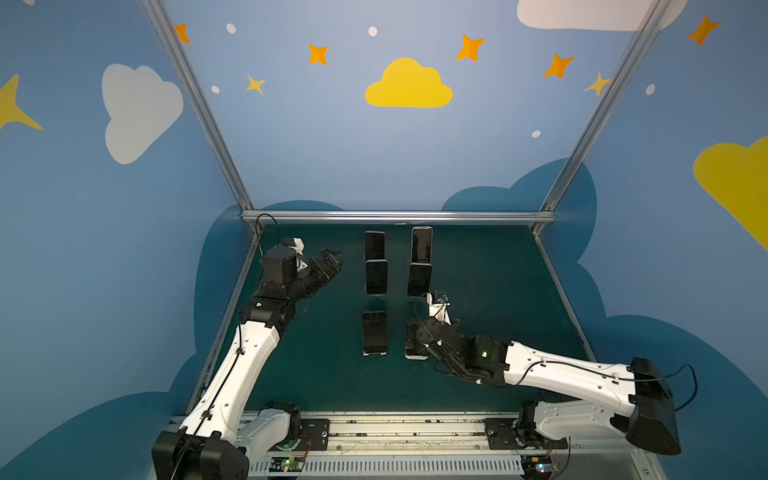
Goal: Remove the phone from the phone stand
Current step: 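Reach the right gripper to the white-stand phone while the left arm lifts, then close the right gripper on the top edge of the black phone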
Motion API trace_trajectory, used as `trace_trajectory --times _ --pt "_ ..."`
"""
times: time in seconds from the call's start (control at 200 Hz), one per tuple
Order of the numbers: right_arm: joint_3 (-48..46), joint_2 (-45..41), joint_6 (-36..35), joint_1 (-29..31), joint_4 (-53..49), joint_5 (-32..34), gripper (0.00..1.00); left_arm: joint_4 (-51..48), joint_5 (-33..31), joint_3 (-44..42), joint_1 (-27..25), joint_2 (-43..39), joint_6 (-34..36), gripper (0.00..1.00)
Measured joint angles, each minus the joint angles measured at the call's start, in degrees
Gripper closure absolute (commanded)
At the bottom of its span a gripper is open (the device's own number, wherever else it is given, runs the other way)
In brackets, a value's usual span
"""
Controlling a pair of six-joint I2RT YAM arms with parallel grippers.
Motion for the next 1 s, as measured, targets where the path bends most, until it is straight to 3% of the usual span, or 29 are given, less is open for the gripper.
trace_trajectory --times 1.001 --pt "1.0 5.8 4.7 -0.1 -0.1 6.7 0.02 0.3 0.6 0.0 -0.4 0.3 0.1 0.00"
